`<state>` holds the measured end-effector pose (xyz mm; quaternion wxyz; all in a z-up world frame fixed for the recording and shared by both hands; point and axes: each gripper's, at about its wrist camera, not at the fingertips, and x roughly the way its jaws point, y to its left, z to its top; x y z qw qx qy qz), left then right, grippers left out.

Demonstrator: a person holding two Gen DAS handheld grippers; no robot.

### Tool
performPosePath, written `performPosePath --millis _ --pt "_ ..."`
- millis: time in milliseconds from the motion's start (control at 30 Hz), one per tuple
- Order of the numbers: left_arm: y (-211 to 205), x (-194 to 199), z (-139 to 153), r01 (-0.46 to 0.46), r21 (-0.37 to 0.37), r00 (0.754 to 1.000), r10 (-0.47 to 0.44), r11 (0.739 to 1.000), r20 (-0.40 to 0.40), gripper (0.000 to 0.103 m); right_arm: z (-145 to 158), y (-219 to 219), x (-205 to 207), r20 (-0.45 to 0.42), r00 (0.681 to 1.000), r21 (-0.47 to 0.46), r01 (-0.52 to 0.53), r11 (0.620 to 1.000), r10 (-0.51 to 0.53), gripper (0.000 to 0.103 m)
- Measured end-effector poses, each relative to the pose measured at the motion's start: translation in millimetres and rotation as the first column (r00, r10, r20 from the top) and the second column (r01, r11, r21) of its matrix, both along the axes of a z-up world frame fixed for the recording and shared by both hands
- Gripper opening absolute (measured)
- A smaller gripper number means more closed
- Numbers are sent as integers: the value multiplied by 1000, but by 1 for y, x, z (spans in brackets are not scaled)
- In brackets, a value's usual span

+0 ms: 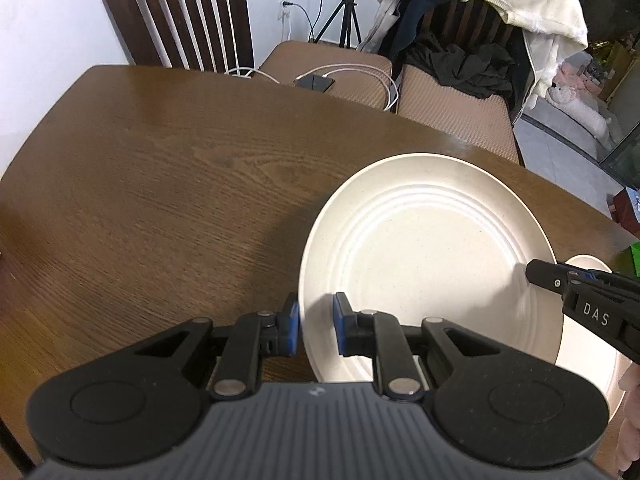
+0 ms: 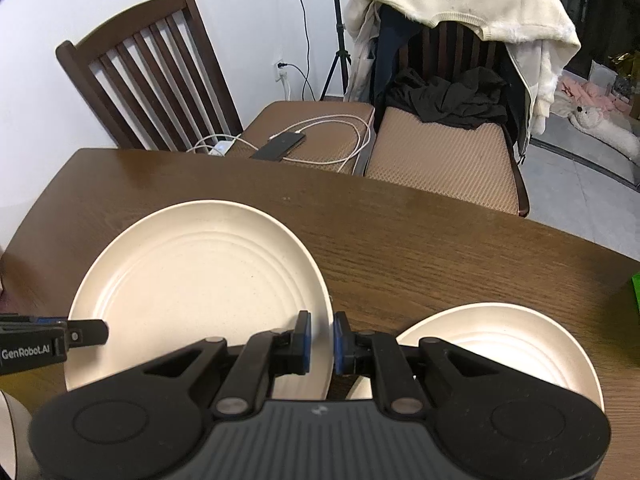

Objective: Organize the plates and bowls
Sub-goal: 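Lift the gripped cream plate off the table with both grippers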

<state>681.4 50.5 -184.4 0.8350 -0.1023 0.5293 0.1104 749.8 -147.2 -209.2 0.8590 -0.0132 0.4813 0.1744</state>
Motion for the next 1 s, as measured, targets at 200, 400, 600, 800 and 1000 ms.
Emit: performPosePath --millis 200,400,600,800,1000 --pt "-2 -7 16 9 5 1000 -9 1000 20 17 17 -2 -6 18 1000 4 12 1000 -12 11" --pt "-4 -18 33 24 14 999 -24 1000 40 17 33 -5 -16 33 999 7 23 1000 -23 11" --pt "-4 -28 51 35 15 998 -36 999 60 17 50 -7 -28 52 998 13 34 999 -34 11" --pt "-6 -42 70 42 23 996 -43 999 80 17 68 -8 -43 72 997 16 39 999 -40 11" --pt "-7 -57 85 44 26 994 -47 999 97 17 84 -9 -60 87 995 24 43 999 -45 11"
